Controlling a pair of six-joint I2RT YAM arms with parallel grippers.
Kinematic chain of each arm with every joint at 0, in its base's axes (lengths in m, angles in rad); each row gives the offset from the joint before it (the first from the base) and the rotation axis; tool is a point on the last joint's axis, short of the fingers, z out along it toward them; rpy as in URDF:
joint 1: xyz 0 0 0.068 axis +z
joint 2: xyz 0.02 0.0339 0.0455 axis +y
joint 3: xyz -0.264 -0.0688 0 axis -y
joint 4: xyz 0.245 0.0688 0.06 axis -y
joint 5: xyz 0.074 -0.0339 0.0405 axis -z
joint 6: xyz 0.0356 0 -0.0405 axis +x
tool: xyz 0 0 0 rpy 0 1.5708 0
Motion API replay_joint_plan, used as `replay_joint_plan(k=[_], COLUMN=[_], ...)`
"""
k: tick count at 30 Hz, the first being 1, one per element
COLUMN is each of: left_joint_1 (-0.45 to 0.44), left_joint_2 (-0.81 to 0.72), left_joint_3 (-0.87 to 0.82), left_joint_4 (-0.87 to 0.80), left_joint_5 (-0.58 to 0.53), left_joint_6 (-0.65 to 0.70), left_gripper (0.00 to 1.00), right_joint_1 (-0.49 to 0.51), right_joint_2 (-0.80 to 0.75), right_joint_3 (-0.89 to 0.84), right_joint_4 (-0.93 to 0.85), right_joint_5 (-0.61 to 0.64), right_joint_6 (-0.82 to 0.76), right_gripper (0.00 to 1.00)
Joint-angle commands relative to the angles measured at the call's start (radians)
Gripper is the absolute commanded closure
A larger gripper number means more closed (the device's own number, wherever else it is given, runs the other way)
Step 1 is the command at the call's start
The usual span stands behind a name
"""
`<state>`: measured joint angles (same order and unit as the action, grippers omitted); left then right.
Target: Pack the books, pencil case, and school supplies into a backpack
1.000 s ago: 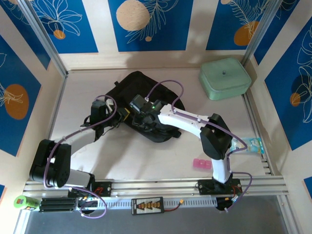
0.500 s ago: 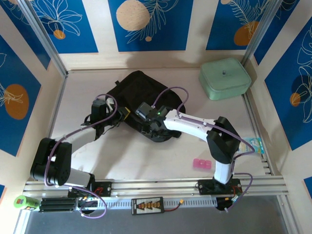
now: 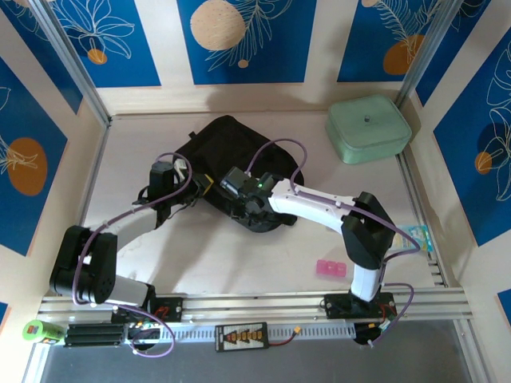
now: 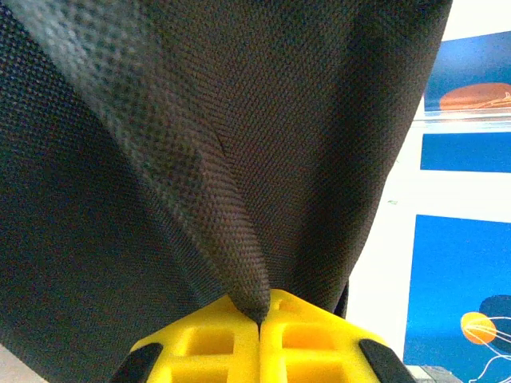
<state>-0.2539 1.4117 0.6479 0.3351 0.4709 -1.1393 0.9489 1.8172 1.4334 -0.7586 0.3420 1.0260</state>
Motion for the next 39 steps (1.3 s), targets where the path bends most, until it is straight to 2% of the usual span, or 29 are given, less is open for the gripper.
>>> replay_joint_plan(k=[1, 10, 21, 27, 33, 39], left_joint_1=[-0.004, -0.005, -0.002, 0.005, 0.026, 0.083], left_joint_2=[0.001, -0.002, -0.002, 0.001, -0.002, 0.008], left_joint_3=[0.035, 0.036, 0.035, 0.035, 0.035, 0.010], left_joint_4=[0.034, 0.033, 0.029, 0.030, 0.000, -0.020], left_joint_5=[0.022, 0.022, 0.019, 0.019, 0.000, 0.001], left_joint_6=[0.035, 0.033, 0.038, 0.044, 0.072, 0.105], left_gripper=[1.00, 1.00, 1.00, 1.00, 1.00, 1.00], right_joint_1=[0.004, 0.003, -0.003, 0.002, 0.002, -0.003], right_joint_2=[0.035, 0.098, 0.113, 0.074, -0.002, -0.140], right_joint_3=[0.049, 0.153, 0.135, 0.093, 0.019, -0.156], right_joint_4=[-0.040, -0.094, -0.105, -0.093, -0.107, -0.137], right_joint_5=[0.029, 0.114, 0.071, 0.066, 0.094, 0.141], right_joint_6=[-0.057, -0.146, -0.154, -0.137, -0.104, -0.024], right_gripper=[0.60, 0.72, 0.81, 0.96, 0.99, 1.00])
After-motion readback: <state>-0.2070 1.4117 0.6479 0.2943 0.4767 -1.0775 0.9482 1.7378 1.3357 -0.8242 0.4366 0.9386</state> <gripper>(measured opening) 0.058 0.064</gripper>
